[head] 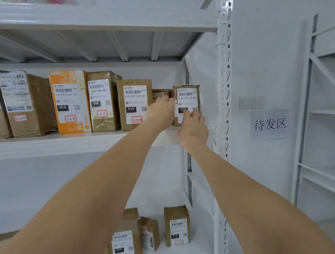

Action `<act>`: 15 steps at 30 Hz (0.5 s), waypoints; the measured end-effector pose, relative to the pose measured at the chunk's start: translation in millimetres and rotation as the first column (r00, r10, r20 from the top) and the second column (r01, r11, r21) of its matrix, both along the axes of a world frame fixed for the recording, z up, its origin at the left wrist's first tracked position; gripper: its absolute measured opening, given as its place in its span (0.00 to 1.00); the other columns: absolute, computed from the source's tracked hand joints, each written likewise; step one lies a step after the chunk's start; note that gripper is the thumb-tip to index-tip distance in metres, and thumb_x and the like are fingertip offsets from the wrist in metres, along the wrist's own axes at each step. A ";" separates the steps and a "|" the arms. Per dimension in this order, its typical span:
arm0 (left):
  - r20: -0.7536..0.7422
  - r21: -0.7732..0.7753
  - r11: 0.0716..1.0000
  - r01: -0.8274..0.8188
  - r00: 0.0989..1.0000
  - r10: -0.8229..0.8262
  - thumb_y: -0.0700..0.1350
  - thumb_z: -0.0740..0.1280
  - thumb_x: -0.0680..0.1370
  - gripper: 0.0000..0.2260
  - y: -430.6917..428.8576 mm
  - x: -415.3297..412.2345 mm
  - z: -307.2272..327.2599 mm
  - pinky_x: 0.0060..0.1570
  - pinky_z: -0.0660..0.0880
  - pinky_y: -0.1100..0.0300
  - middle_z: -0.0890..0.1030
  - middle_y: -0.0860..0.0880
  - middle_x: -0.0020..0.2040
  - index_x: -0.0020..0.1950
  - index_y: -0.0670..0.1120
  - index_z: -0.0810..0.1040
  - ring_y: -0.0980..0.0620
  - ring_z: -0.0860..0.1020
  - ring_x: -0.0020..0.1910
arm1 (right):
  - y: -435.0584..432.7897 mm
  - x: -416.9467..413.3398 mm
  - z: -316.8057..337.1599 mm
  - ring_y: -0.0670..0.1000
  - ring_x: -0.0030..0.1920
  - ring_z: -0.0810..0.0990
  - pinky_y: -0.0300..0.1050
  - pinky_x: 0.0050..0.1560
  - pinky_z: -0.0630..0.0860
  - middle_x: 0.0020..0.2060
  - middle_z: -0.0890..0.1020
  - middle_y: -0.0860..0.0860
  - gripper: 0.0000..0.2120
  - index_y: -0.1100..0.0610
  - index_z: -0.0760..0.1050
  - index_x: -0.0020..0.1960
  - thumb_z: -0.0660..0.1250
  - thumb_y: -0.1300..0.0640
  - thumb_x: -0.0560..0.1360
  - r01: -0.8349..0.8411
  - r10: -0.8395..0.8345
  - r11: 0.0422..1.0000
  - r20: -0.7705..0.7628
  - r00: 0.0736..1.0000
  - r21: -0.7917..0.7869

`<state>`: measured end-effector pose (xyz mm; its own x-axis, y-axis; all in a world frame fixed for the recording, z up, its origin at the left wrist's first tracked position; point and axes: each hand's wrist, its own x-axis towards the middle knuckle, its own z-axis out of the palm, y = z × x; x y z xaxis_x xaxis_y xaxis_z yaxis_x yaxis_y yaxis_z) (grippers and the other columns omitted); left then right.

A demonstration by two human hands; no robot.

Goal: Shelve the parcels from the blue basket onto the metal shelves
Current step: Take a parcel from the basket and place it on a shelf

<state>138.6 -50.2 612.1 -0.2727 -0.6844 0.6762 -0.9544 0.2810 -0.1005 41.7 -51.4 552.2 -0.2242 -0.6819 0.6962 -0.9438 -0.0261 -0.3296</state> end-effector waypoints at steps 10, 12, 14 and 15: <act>-0.007 0.184 0.980 0.078 0.997 -0.078 0.37 0.59 0.78 0.22 53.4 9.7 -88.6 0.60 0.70 0.50 0.66 0.44 0.69 0.72 0.43 0.63 0.45 0.65 0.69 | 68.0 8.1 -72.5 0.56 0.62 0.67 0.46 0.49 0.68 0.63 0.68 0.55 0.26 0.54 0.62 0.70 0.68 0.59 0.75 0.070 -0.066 0.981 -0.028 0.997 0.181; 0.008 0.236 0.967 0.093 0.995 -0.097 0.37 0.58 0.78 0.22 62.0 10.1 -106.7 0.60 0.70 0.50 0.66 0.44 0.69 0.73 0.43 0.62 0.45 0.65 0.69 | 80.3 8.8 -91.3 0.56 0.62 0.68 0.46 0.50 0.69 0.63 0.68 0.55 0.27 0.53 0.62 0.70 0.69 0.58 0.74 0.097 -0.093 0.971 -0.026 0.995 0.219; 0.027 0.284 0.953 0.103 0.993 -0.116 0.37 0.58 0.79 0.22 71.4 10.4 -126.0 0.61 0.69 0.51 0.65 0.44 0.70 0.74 0.43 0.61 0.44 0.65 0.69 | 94.1 10.1 -111.7 0.56 0.62 0.67 0.45 0.50 0.68 0.64 0.67 0.54 0.28 0.53 0.62 0.71 0.70 0.56 0.74 0.122 -0.120 0.958 -0.024 0.993 0.259; 0.041 0.304 0.946 0.113 0.990 -0.132 0.38 0.58 0.79 0.22 75.6 10.4 -136.4 0.62 0.68 0.51 0.65 0.44 0.70 0.74 0.43 0.61 0.44 0.65 0.69 | 101.2 10.8 -121.9 0.56 0.63 0.67 0.45 0.51 0.68 0.64 0.67 0.54 0.28 0.53 0.61 0.71 0.69 0.56 0.75 0.132 -0.132 0.951 -0.020 0.991 0.280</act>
<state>149.0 25.4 475.7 -0.4011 -0.8119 0.4242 -0.9055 0.4215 -0.0494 52.5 49.8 430.3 -0.3244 -0.8139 0.4821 -0.9331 0.1917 -0.3043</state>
